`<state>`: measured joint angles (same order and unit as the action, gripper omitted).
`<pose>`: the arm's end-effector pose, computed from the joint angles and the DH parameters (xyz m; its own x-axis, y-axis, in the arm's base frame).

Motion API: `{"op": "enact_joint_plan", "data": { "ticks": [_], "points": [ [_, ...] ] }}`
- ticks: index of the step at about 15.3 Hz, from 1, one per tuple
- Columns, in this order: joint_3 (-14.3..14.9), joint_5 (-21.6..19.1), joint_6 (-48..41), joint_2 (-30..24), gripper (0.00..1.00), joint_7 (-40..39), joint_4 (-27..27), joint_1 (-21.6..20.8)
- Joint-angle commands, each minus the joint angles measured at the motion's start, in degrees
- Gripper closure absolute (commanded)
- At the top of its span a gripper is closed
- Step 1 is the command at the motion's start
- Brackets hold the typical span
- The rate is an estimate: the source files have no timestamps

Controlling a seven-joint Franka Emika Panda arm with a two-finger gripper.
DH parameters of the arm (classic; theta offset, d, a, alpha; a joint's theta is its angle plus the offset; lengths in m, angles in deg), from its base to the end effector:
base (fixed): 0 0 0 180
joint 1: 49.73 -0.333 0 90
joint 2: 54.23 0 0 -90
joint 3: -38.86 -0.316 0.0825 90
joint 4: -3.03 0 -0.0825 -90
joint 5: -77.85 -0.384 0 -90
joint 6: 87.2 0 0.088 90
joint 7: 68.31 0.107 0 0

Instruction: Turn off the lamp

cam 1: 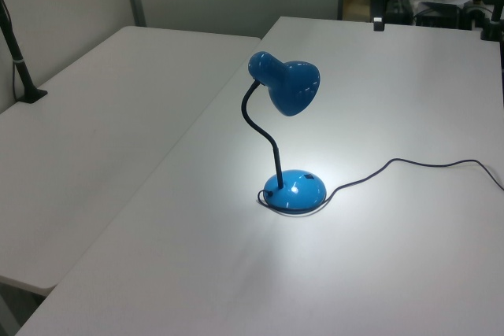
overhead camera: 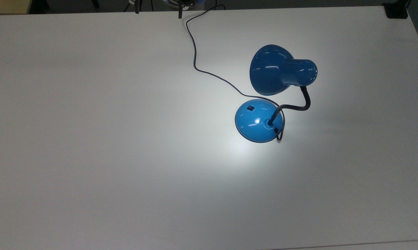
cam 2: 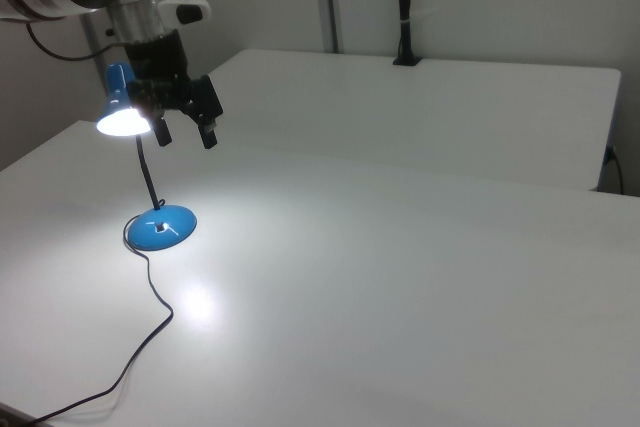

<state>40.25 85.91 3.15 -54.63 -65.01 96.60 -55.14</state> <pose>0.5506 0.0237 0.6006 0.9991 0.0139 -0.0411 0.0197 -0.9896 0.1424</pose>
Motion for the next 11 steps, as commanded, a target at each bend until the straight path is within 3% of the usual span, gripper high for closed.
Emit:
{"op": "enact_joint_plan", "data": {
  "ticks": [1,9,10,11],
  "points": [
    [0.5,0.2,-1.8,-0.3,0.00,0.8,-0.5,-0.5],
    [0.5,0.1,-1.9,-0.3,0.00,0.3,-0.5,-0.5],
    [0.5,0.2,-1.9,-0.3,0.05,0.2,-0.6,-0.5],
    [0.5,0.1,-1.9,-0.3,0.20,-0.1,-0.5,-0.5]
  ]
}}
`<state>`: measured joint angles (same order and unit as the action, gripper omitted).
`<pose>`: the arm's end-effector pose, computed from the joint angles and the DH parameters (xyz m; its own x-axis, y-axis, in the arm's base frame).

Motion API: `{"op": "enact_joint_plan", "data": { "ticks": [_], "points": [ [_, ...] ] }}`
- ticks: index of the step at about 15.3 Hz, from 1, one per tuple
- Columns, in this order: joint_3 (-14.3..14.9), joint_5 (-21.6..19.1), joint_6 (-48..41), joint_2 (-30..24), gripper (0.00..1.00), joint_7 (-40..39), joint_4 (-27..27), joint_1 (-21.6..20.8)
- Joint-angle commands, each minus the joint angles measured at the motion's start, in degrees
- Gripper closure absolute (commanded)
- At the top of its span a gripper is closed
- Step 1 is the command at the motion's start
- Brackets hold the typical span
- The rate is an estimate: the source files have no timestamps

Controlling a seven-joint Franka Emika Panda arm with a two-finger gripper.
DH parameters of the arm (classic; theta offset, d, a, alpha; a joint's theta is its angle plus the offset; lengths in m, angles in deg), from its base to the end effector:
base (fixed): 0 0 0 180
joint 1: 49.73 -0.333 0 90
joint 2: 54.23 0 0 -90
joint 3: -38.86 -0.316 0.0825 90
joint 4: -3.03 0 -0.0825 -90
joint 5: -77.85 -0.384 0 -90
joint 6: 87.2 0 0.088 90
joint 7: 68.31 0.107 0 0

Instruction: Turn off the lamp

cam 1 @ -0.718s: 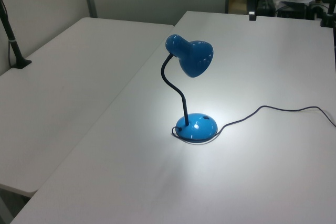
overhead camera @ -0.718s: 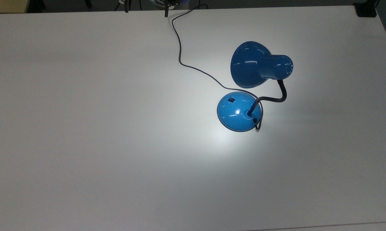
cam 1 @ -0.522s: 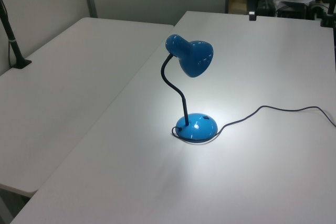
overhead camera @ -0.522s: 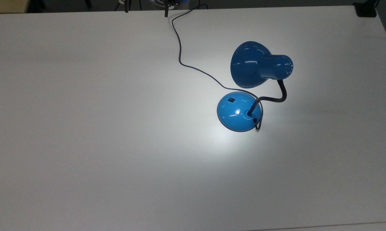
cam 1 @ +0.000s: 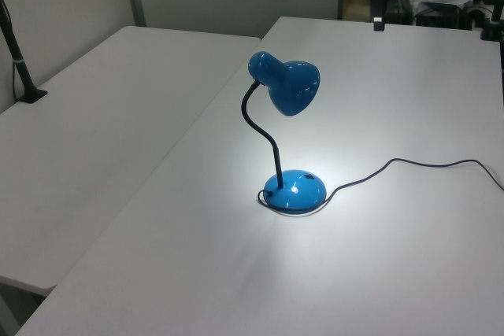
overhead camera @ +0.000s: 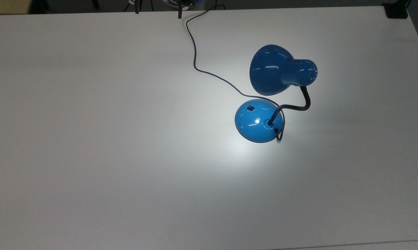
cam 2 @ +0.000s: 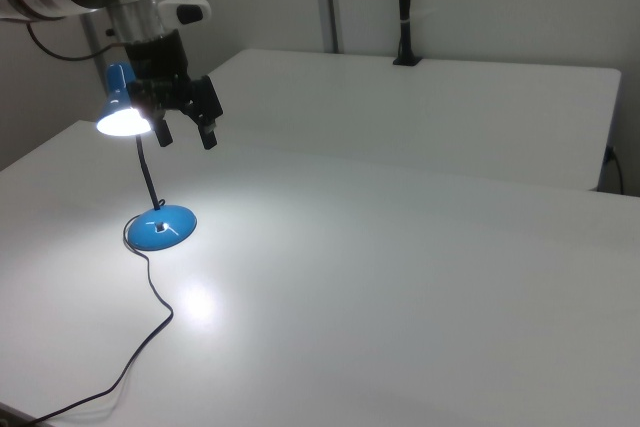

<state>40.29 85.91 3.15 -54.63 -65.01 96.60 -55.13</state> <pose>0.5507 0.0232 0.6006 0.9991 0.0131 -0.0411 0.0188 -0.9896 0.1424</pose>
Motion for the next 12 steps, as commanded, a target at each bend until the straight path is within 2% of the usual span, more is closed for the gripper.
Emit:
{"op": "enact_joint_plan", "data": {
  "ticks": [1,4,5,7,12],
  "points": [
    [0.6,0.0,-1.9,-0.3,0.37,-0.2,-0.6,-0.5],
    [0.7,-0.2,-1.8,-0.3,0.76,-0.6,-0.6,-0.5],
    [0.8,-0.2,-1.7,-0.2,0.86,-1.4,-0.6,-0.4],
    [0.9,-0.2,-1.6,-0.3,1.00,-4.4,-0.5,-0.4],
    [0.9,-0.5,-1.0,-0.1,1.00,-6.1,-0.5,-0.4]
  ]
}}
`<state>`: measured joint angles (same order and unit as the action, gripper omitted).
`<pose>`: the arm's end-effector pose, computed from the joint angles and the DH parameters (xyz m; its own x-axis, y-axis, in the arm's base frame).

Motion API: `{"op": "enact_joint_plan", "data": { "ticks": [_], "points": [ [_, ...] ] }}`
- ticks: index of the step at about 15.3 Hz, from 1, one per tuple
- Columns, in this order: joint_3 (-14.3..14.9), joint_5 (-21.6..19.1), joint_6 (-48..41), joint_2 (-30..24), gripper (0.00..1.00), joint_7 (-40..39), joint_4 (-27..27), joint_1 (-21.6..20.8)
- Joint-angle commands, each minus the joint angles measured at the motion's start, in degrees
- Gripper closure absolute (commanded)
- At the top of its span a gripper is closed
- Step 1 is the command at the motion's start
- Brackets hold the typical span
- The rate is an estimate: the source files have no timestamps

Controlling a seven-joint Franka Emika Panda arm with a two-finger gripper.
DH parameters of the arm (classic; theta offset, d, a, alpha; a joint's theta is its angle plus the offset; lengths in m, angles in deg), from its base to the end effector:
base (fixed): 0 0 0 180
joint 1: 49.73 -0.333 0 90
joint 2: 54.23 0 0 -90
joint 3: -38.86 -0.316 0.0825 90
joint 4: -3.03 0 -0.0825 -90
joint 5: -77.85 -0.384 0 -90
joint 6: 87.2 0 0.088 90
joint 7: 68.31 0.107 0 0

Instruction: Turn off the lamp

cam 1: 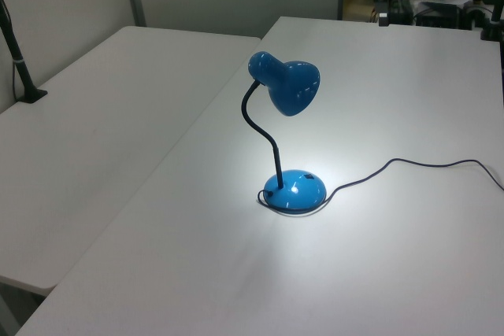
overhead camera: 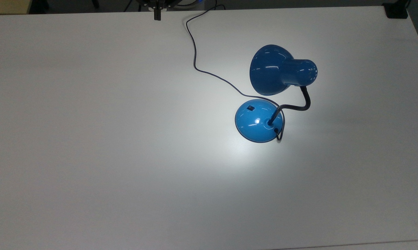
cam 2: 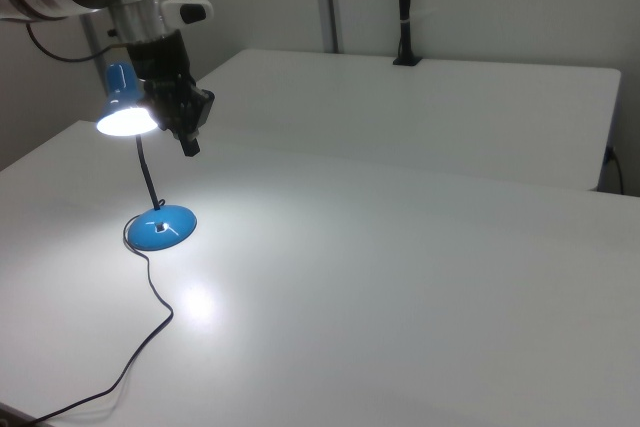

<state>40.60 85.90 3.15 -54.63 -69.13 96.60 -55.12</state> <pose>0.5508 0.0201 0.6005 0.9956 0.0786 -0.0513 0.0850 -0.9867 0.1389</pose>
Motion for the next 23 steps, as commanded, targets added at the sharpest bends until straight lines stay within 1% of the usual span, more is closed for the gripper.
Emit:
{"op": "enact_joint_plan", "data": {
  "ticks": [1,3,6,8,9,11,14,16,17,19,21,23],
  "points": [
    [0.6,-1.1,-0.9,-0.1,1.00,-2.9,-0.5,-0.4],
    [0.5,-1.9,-0.7,-0.2,1.00,-6.1,-0.1,-0.5],
    [0.4,-2.1,0.4,0.7,1.00,-7.8,0.2,-0.9],
    [-0.1,-3.0,4.5,1.1,1.00,-8.2,2.7,-1.2],
    [-0.2,-4.3,6.5,1.0,1.00,-8.3,4.1,-1.3],
    [-0.2,-6.9,9.7,1.2,1.00,-9.5,6.5,-2.9],
    [-0.2,-7.3,15.5,1.1,1.00,-17.6,11.1,-5.1],
    [-0.2,-7.3,20.5,1.6,1.00,-19.7,14.1,-6.7],
    [-0.2,-7.3,25.0,1.7,1.00,-20.7,17.0,-7.4],
    [-0.7,-8.5,30.8,2.2,1.00,-20.8,19.8,-8.3],
    [-1.0,-11.4,35.5,3.8,1.00,-20.9,21.0,-8.8],
    [-1.7,-13.0,39.4,5.3,1.00,-21.9,21.6,-9.1]
  ]
}}
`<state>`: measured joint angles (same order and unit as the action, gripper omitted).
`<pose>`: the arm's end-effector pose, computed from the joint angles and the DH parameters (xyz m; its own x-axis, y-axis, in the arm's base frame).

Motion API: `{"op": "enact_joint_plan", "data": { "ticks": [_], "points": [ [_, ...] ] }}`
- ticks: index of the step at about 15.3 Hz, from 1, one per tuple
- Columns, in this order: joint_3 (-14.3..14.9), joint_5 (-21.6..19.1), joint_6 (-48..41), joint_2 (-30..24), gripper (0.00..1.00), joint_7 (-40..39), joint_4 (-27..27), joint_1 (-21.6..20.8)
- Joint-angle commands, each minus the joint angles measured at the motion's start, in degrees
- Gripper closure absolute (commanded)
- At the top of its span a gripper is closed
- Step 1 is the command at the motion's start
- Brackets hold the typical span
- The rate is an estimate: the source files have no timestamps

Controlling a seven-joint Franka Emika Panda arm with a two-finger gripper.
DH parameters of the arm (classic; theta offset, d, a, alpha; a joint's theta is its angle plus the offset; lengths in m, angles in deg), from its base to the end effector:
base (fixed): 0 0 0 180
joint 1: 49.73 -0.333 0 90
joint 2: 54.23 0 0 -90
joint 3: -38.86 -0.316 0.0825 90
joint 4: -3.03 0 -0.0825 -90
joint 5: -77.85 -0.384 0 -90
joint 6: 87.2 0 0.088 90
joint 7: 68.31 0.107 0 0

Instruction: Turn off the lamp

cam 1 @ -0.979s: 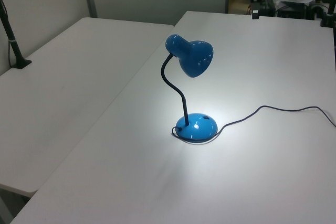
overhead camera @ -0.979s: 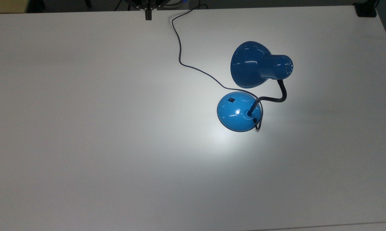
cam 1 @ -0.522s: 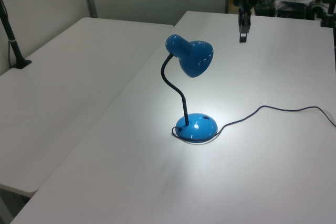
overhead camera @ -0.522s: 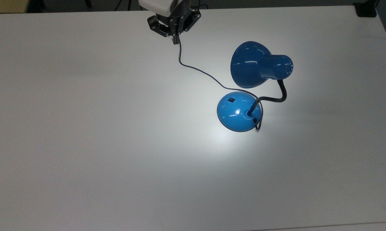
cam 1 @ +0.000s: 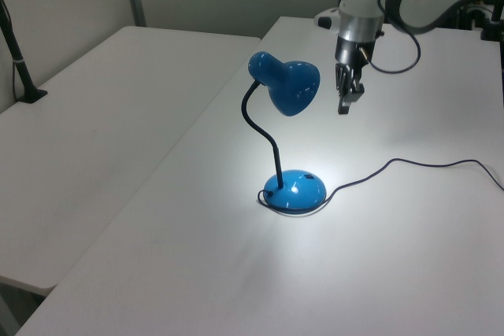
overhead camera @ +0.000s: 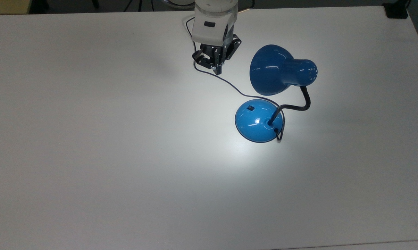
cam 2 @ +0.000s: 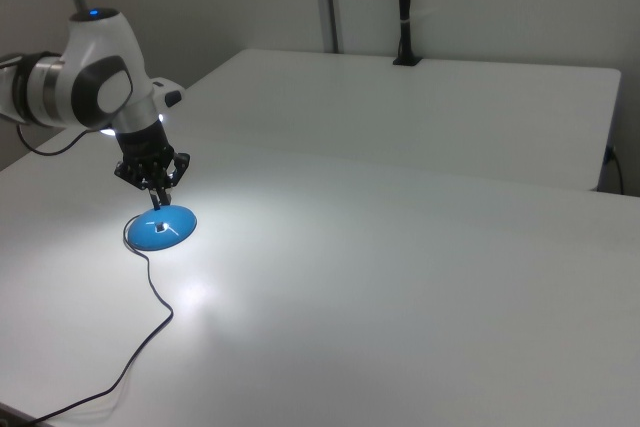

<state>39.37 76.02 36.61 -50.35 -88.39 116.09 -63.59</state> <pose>0.5675 0.1361 0.4466 0.8366 0.5342 0.1217 0.5366 -0.8437 0.0148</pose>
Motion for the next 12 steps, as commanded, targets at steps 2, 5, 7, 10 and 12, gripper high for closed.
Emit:
{"op": "enact_joint_plan", "data": {
  "ticks": [2,5,7,10,12],
  "points": [
    [-1.3,-3.4,10.3,2.4,1.00,-5.4,3.0,-1.1],
    [-1.7,-3.4,13.3,5.0,1.00,-8.0,3.2,-1.4],
    [-2.8,-3.5,14.1,6.1,1.00,-9.5,3.1,-1.4],
    [-3.5,-3.5,15.8,7.4,1.00,-10.3,3.4,-1.3],
    [-3.6,-3.5,16.0,8.1,1.00,-11.9,3.5,-1.4]
  ]
}}
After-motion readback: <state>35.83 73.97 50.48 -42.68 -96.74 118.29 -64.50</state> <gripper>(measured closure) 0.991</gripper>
